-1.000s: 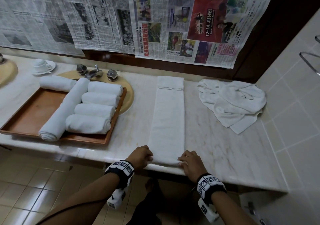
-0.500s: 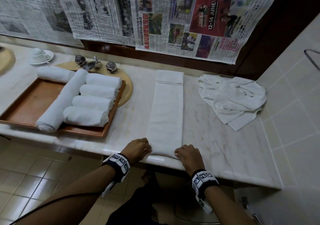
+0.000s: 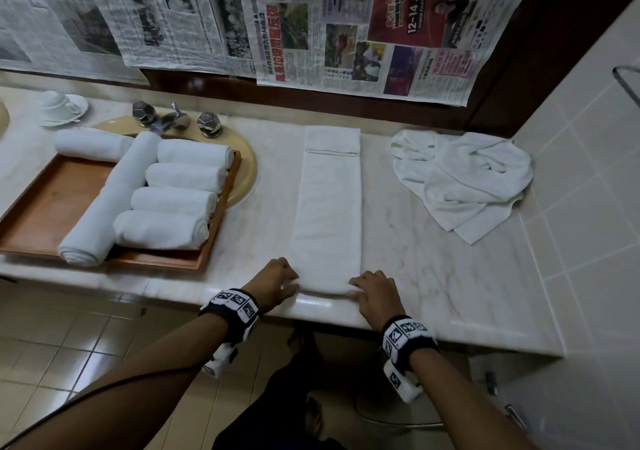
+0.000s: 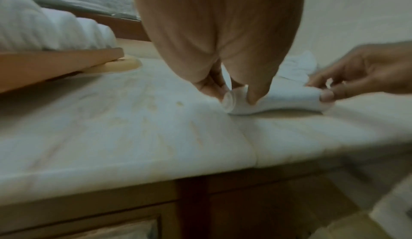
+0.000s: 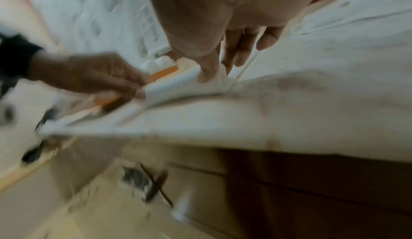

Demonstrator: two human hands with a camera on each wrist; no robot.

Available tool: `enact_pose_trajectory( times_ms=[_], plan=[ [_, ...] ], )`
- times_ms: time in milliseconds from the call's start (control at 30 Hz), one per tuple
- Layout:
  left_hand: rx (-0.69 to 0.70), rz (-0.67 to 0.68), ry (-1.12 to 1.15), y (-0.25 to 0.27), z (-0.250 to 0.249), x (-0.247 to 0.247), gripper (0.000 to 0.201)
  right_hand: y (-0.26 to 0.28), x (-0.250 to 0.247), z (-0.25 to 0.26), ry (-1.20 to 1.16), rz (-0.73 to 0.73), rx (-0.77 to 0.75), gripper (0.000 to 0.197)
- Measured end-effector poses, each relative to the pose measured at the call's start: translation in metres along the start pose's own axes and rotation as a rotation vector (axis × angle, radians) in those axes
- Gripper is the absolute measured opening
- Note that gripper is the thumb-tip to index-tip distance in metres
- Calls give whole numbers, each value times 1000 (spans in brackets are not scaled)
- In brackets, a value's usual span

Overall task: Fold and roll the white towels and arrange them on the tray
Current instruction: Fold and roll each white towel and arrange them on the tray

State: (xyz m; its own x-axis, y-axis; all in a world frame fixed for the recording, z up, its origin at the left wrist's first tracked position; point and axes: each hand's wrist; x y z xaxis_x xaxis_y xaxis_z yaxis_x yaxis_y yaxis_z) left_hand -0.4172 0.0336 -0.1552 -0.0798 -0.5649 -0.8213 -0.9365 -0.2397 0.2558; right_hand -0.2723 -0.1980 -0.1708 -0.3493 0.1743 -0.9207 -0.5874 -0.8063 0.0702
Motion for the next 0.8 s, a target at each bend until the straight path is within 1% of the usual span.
enact_pose_trajectory(
  times_ms=[67,133,200,267,333,367,433,533,600,633,700,733,800],
  plan=[
    [-95,52,49,-6,-4,-5,26,-7,-6,0,-71,16,112,17],
    [-201,62,148,-13,-6,-12,22,-12,-9,-1,-113,2,217,15],
    [-276,33,233,-21,-6,-17,30,-16,-11,2,-141,6,295,18],
    [-315,8,250,-26,-10,-19,36,-18,-11,7,-147,6,352,14],
    [-332,-51,217,-27,-14,-19,31,-20,-9,11,-152,-48,383,12],
    [-315,-84,180,-27,-15,-17,24,-21,-9,12,-150,-77,384,14],
    [-225,-119,64,-23,-14,-8,11,-22,-6,13,-110,-119,340,17],
    [-61,-172,-114,-10,-6,10,19,-15,1,10,56,-137,166,18],
    [17,-224,-196,-2,1,15,26,-5,3,5,94,-155,66,11],
    [51,-233,-260,-1,4,16,29,-1,3,3,97,-156,38,13],
    [69,-209,-348,-4,8,12,39,2,3,0,108,-105,29,34],
    [58,-192,-353,-7,7,8,39,0,2,0,107,-92,39,37],
    [37,-170,-329,-13,0,3,29,-8,0,3,91,-87,55,35]
  ],
)
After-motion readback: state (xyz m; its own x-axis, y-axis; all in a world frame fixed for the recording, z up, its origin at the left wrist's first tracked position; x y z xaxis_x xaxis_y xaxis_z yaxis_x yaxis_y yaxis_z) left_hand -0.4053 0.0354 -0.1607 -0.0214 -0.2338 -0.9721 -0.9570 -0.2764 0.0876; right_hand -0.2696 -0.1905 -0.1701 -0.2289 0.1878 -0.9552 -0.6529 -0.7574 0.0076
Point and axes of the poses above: each hand's wrist, its own y-axis away from the middle knuckle, its own x-axis out of the palm, z = x × y, and after that the axes turned 4 degrees about -x, right-handed
